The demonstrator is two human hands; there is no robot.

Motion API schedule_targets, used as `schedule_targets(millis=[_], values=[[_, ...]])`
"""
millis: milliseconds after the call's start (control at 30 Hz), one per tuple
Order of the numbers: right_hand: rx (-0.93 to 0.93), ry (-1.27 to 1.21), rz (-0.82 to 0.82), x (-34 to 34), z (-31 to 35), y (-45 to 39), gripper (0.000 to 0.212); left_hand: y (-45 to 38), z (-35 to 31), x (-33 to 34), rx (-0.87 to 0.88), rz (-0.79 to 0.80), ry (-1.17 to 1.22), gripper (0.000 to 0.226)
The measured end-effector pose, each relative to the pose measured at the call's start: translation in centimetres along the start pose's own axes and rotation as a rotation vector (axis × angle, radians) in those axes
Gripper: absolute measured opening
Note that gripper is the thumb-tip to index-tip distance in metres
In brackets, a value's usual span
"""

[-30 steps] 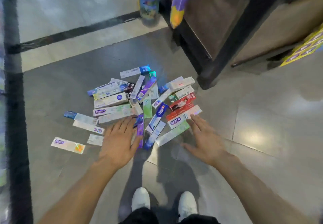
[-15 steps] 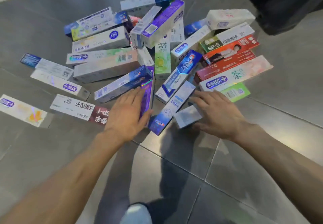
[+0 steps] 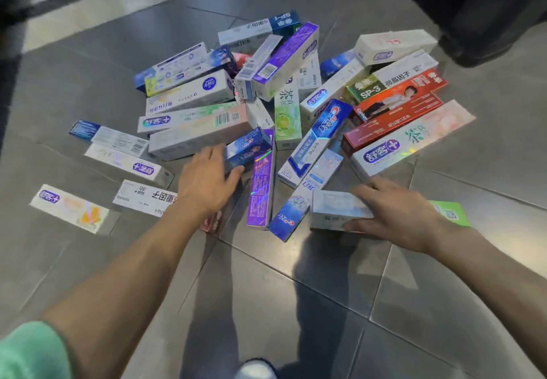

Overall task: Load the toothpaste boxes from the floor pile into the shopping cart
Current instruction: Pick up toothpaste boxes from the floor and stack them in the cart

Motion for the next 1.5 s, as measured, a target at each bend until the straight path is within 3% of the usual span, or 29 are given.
schedule_targets(millis=[100, 300, 433, 567, 700, 733, 867, 967, 1133, 1300, 1400, 1500], values=[[0.068, -0.239, 0.022, -1.2, -0.3, 0.5, 0.066, -1.3, 0.0, -0.1, 0.000, 0.051, -0.043, 0.049], [0.188, -0.823, -0.166, -2.9, 1.2, 1.1, 0.069, -1.6, -0.3, -1.3, -0.030, 0.073, 0.003, 0.036], [0.352, -1.284, -0.275, -5.9, 4.4, 2.6, 0.058, 0.1, -1.8, -6.9, -0.032, 0.016, 0.283, 0.037], [0.274, -1.668, -0.289, -13.4, 10.3, 5.9, 0.039, 3.8, -4.5, -16.4, -0.095, 0.087, 0.872, 0.031], [0.221, -1.805, -0.304, -24.0, 15.8, 10.7, 0.031, 8.1, -7.9, -28.3, -0.152, 0.141, 1.167, 0.068], [0.195, -1.817, -0.299, -27.0, 17.1, 12.2, 0.027, 9.2, -8.8, -31.8, -0.163, 0.132, 1.224, 0.068], [0.141, -1.878, -0.287, -39.7, 22.0, 19.6, 0.023, 13.7, -12.5, -46.8, -0.233, 0.111, 1.379, 0.056], [0.148, -1.905, -0.282, -49.1, 25.8, 25.6, 0.046, 18.0, -14.9, -58.6, -0.249, 0.096, 1.420, 0.032], [0.080, -1.907, -0.368, -61.6, 31.0, 35.1, 0.058, 24.4, -19.1, -74.4, -0.215, 0.131, 1.441, 0.030], [0.076, -1.869, -0.570, -69.0, 34.5, 43.9, 0.059, 28.5, -22.4, -83.7, -0.169, 0.138, 1.495, 0.029], [0.107, -1.869, -0.644, -70.2, 35.5, 49.2, 0.056, 30.9, -24.2, -86.3, -0.026, 0.234, 1.490, 0.032], [0.164, -1.923, -0.833, -70.2, 37.1, 55.7, 0.048, 33.5, -26.7, -87.7, 0.131, 0.365, 1.456, 0.040]])
Point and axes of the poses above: each hand's wrist, its own y-axis away from the middle knuckle, its own x-axis out of the palm, z = x × y, the point moved 4 cm from there along -y, towards the middle knuckle, and after that the axes turned 7 degrees about -y, right-handed, at the moved point
